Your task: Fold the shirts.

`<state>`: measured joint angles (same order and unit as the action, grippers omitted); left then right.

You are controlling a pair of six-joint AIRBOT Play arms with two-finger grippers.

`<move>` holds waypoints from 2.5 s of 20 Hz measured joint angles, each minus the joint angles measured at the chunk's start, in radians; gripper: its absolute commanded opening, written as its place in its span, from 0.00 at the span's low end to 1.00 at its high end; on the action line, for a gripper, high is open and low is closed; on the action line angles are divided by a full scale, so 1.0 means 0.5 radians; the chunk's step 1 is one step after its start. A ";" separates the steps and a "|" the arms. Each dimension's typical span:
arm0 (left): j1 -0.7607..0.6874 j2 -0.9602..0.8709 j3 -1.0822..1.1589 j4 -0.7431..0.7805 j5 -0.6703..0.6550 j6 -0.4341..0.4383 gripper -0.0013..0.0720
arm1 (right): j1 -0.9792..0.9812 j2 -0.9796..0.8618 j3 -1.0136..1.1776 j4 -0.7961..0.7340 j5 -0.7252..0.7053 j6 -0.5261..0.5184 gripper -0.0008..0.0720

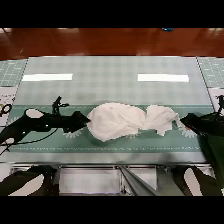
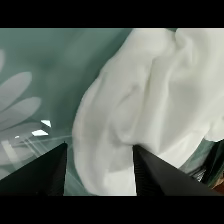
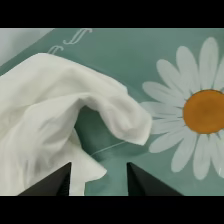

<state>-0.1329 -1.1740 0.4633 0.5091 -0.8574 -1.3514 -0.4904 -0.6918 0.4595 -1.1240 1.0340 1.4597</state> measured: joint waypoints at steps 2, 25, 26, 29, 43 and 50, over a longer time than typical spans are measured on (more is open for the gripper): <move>-0.097 -0.079 0.039 -0.036 0.054 0.005 0.21 | -0.066 0.002 -0.005 -0.008 0.027 -0.012 0.57; -0.191 -0.243 0.318 -0.060 0.146 0.172 0.04 | 0.329 -1.012 0.200 0.792 -0.109 -0.589 0.06; -0.182 -0.243 0.329 -0.058 0.146 0.168 0.04 | 0.369 -1.042 0.246 0.793 -0.105 -0.603 0.05; -0.085 -0.211 0.433 -0.053 0.110 0.170 0.04 | 0.426 -1.041 0.472 0.766 -0.024 -0.609 0.05; 0.625 0.533 2.079 -0.063 -0.234 0.145 0.04 | 0.485 -0.534 2.428 0.411 0.678 -0.288 0.05; 0.851 0.864 2.367 0.060 -0.487 0.143 0.04 | 0.489 -0.044 2.361 0.232 1.028 -0.127 0.05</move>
<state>0.2924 -0.7422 1.6466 0.5388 -1.1007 -1.2800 -0.2459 -0.7139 1.6402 -1.0080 1.5482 1.3964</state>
